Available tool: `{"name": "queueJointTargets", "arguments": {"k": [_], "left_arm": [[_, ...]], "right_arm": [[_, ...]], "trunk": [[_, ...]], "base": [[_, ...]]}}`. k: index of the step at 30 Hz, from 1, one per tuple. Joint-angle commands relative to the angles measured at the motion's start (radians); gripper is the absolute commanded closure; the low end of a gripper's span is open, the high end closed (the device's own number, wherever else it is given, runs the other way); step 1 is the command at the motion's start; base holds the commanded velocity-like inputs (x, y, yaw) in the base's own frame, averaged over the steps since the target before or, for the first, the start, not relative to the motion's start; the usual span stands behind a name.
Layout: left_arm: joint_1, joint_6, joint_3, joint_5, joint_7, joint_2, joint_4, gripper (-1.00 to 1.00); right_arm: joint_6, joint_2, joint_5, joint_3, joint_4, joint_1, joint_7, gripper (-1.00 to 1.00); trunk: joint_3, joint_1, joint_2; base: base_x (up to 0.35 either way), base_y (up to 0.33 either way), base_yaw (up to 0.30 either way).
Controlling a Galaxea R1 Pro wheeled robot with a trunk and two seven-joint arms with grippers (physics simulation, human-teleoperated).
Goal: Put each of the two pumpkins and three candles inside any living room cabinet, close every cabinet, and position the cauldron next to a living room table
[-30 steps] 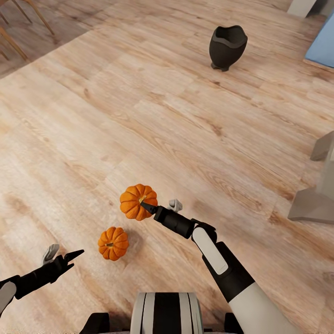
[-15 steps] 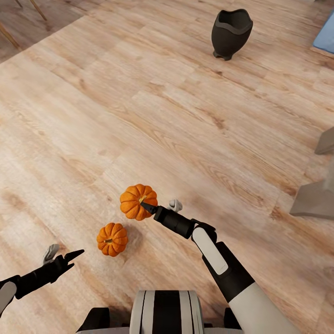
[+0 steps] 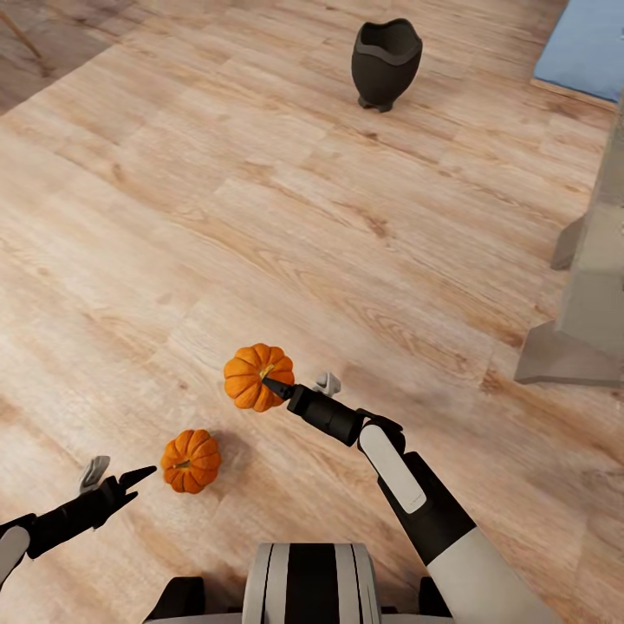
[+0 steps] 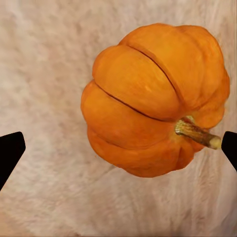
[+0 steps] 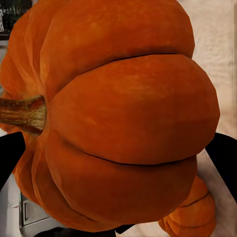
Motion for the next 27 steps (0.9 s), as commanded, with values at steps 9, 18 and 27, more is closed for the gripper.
{"name": "queueJointTargets", "arguments": {"k": [9, 18, 27], "left_arm": [[0.000, 0.006, 0.003, 0.003, -0.001, 0.001, 0.000, -1.00], [0.000, 0.006, 0.003, 0.003, -0.001, 0.001, 0.000, -1.00], [0.000, 0.006, 0.004, 0.003, -0.001, 0.001, 0.000, -1.00]], "right_arm": [[0.005, 0.000, -0.004, 0.001, -0.004, -0.001, 0.001, 1.00], [0.005, 0.000, -0.004, 0.001, -0.004, -0.001, 0.001, 1.00], [0.010, 0.000, -0.004, 0.003, -0.021, -0.001, 0.003, 1.00]], "trunk": [[0.000, 0.000, 0.000], [0.000, 0.000, 0.000], [-0.015, 0.002, -0.001]], "base": [[0.109, 0.000, -0.016], [0.004, 0.000, 0.000], [0.000, 0.000, 0.000]]}}
